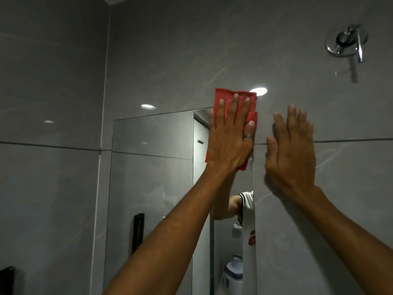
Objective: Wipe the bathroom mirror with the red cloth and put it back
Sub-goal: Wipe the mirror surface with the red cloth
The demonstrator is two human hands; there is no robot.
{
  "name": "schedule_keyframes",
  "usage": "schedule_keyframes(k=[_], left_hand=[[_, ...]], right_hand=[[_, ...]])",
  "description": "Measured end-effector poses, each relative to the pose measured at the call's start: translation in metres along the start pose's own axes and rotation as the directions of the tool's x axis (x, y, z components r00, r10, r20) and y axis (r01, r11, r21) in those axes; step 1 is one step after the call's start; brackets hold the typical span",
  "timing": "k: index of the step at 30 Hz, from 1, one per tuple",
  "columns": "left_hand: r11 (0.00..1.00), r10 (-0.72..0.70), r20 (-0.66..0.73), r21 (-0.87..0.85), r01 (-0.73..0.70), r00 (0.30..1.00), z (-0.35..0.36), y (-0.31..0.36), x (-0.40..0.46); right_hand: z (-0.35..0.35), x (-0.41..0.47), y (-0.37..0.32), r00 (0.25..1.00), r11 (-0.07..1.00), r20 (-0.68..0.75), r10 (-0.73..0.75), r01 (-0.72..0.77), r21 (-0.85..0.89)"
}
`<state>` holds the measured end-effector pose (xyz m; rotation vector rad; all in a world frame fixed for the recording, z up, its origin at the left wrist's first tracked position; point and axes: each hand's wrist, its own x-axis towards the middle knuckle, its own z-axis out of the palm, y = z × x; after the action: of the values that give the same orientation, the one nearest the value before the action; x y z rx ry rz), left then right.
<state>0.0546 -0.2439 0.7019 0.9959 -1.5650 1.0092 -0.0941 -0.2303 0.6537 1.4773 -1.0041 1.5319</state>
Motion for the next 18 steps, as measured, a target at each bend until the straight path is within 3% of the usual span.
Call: schedule_keyframes(k=[4, 10, 18], left_hand=[[0.996, 0.079, -0.007, 0.031, -0.078, 0.997, 0.014, 0.008, -0.012], [0.999, -0.05, -0.067, -0.004, 0.05, 0.996, 0.031, 0.03, -0.074], [0.971, -0.22, 0.063, -0.079, 0.225, 0.973, 0.047, 0.062, -0.247]], right_hand=[[0.003, -0.012, 0.001, 0.999, 1.0, -0.039, -0.009, 0.01, 0.024], [0.0, -0.042, -0.009, 0.998, 0.993, 0.016, -0.067, 0.065, 0.094], [-0.023, -0.132, 0.001, 0.98, 0.988, 0.174, -0.1, 0.078, 0.13]])
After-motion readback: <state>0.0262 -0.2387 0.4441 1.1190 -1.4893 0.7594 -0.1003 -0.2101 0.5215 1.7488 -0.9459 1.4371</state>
